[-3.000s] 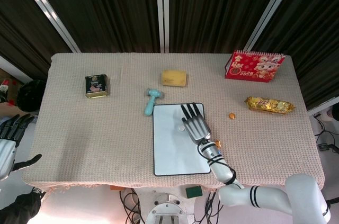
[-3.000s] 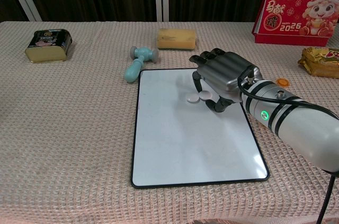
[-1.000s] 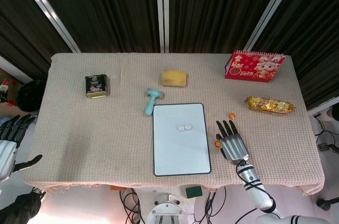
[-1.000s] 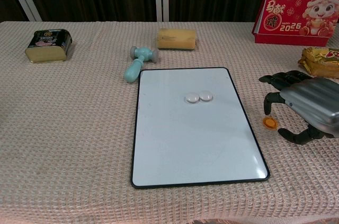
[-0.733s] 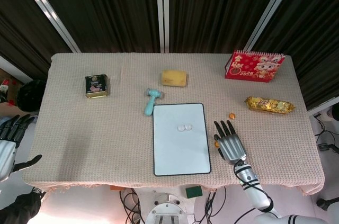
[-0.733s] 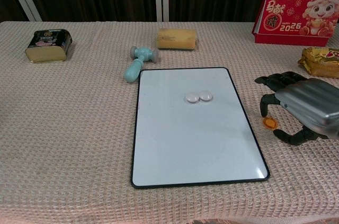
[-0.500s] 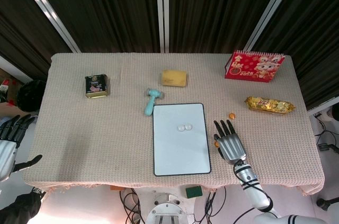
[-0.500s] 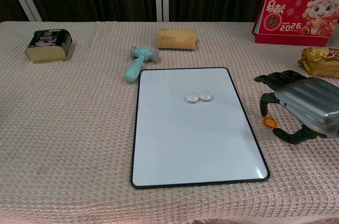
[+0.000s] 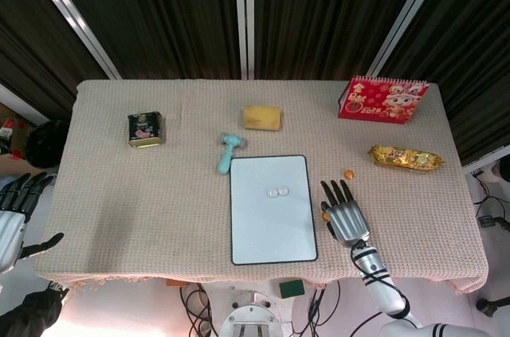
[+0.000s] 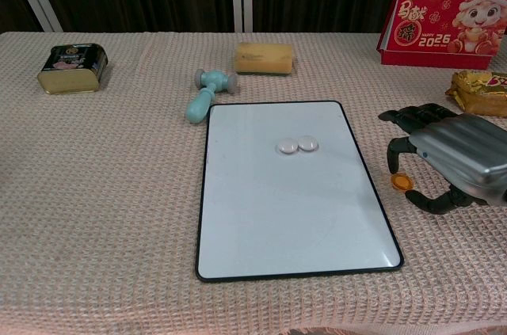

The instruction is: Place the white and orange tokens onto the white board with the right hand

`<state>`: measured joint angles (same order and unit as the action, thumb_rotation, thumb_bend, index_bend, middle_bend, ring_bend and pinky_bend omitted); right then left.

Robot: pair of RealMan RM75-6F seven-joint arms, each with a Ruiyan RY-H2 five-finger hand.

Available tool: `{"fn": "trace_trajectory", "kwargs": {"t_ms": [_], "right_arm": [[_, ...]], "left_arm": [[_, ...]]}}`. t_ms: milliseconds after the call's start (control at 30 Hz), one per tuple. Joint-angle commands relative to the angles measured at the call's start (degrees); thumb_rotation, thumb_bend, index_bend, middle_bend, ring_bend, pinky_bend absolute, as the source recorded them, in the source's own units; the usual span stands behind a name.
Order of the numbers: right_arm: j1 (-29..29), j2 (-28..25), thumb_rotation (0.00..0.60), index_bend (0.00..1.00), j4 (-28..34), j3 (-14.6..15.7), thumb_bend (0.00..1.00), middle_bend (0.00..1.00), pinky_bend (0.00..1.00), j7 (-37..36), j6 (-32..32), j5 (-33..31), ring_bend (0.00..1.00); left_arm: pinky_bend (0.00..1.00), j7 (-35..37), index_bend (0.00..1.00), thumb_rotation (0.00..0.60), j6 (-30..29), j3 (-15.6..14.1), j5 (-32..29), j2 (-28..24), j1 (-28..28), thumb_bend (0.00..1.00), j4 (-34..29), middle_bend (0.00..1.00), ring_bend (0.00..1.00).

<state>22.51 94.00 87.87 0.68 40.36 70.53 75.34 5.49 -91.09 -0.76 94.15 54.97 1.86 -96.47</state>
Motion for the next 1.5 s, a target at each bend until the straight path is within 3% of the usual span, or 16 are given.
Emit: {"fn": "trace_trajectory", "kwargs": {"t_ms": [33,233,533,733,1000,1067,1133,1233,1500], "right_arm": [[0.29,-0.13,0.6,0.49,0.67,-0.42,0.39,0.0,0.0,-0.25,0.19,0.85,0.0],[3.52,1.71,0.6,0.49,1.9,-3.38,0.39,0.0,0.0,1.73,-2.15,1.52,0.0],[9.93,8.9,0.6,0.5,-0.39,-7.09,0.39,0.0,0.0,7.26,-8.12,-0.84,0.0],[11.7,12.06,0.6,0.5,-2.32,-7.4,0.39,0.0,0.0,9.81,-9.13,-2.42,0.0],[11.94,12.22,0.6,0.49,-2.33,-6.35,0.39,0.0,0.0,10.4,-8.78,-2.99,0.0],[12.07,11.92,0.6,0.44,-2.05,-6.21,0.38,0.0,0.0,10.32,-8.88,-3.12,0.0],[12.17,11.56,0.6,0.28,-1.69,-6.05,0.36,0.0,0.0,10.01,-8.93,-3.07,0.0],[12.11,10.84,0.6,0.15,-0.83,-5.71,0.35,0.0,0.0,9.43,-8.59,-2.7,0.0],[9.32,5.87,0.6,0.11,2.65,-4.91,0.35,0.0,0.0,6.82,-2.74,0.23,0.0]], "left_arm": [[0.11,0.01,0.1,0.6,-0.04,0.0,0.01,-0.02,-0.02,0.09,-0.02,0.07,0.0],[0.11,-0.26,0.1,0.6,0.01,-0.03,0.11,0.03,0.0,0.09,-0.14,0.07,0.0],[0.11,0.39,0.1,0.6,0.24,0.27,-0.75,-0.03,0.06,0.09,0.24,0.07,0.0],[0.11,1.08,0.1,0.6,0.06,0.3,-0.74,-0.13,-0.02,0.09,0.54,0.07,0.0],[0.11,1.54,0.1,0.6,-0.3,0.22,-0.39,-0.24,-0.14,0.09,0.68,0.07,0.0],[0.11,1.5,0.1,0.6,-0.31,0.21,-0.32,-0.23,-0.14,0.09,0.65,0.07,0.0],[0.11,1.4,0.1,0.6,-0.33,0.21,-0.31,-0.23,-0.14,0.09,0.61,0.07,0.0],[0.11,1.29,0.1,0.6,-0.31,0.22,-0.35,-0.21,-0.15,0.09,0.59,0.07,0.0],[0.11,1.21,0.1,0.6,-0.2,0.24,-0.39,-0.17,-0.11,0.09,0.59,0.07,0.0]]}}
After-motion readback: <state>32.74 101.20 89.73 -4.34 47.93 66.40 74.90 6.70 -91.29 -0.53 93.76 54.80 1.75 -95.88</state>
